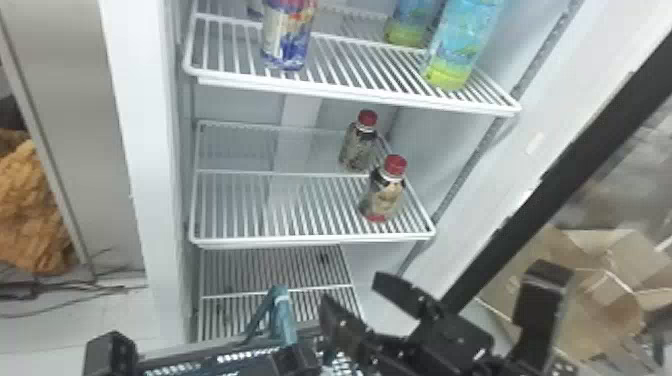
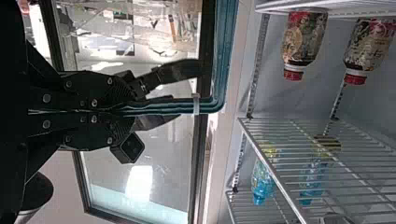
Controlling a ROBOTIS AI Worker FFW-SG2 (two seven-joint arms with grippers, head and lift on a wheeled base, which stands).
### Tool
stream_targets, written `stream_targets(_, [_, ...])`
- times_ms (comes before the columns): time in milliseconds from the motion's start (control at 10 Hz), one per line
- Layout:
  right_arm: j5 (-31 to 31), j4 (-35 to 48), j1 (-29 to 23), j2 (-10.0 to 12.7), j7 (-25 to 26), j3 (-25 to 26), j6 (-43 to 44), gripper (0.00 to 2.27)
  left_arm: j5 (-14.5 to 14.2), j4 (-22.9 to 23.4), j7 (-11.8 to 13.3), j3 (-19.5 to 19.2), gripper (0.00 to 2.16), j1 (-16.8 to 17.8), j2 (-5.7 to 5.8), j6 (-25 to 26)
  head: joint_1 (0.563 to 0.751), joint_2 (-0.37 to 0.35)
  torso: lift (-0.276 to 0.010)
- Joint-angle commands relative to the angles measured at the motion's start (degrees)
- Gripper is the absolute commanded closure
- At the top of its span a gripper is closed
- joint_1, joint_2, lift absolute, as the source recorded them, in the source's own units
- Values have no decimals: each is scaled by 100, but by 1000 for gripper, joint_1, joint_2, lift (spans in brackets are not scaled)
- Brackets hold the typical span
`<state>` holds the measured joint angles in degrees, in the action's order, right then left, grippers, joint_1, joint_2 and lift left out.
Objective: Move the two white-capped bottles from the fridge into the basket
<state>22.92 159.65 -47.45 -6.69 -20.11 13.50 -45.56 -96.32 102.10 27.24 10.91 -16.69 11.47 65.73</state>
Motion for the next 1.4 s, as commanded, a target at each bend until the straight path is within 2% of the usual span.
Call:
stream_targets(0, [-269,-11,-50,45,16,44,717,260,-11,6,0,-6,1119,-4,-4,-6,695,-350,-260])
stream_targets(500, [-646,-644,-205,221,271,-36,3080,260,-11,6,0,5,1119,-4,-13,-21,695,-350,-260])
stream_targets(700, [-829,-925,-360,318,666,-150,4092,266,-11,6,0,17,1119,-4,-13,-21,695,-350,-260])
stream_targets(900, [-943,-1122,-472,397,921,-287,4374,277,-11,6,9,28,1119,-4,-13,-21,695,-350,-260])
stream_targets(1300, [-966,-1460,-627,414,1413,-504,4725,275,0,6,9,40,1119,-18,-13,-21,695,-350,-260])
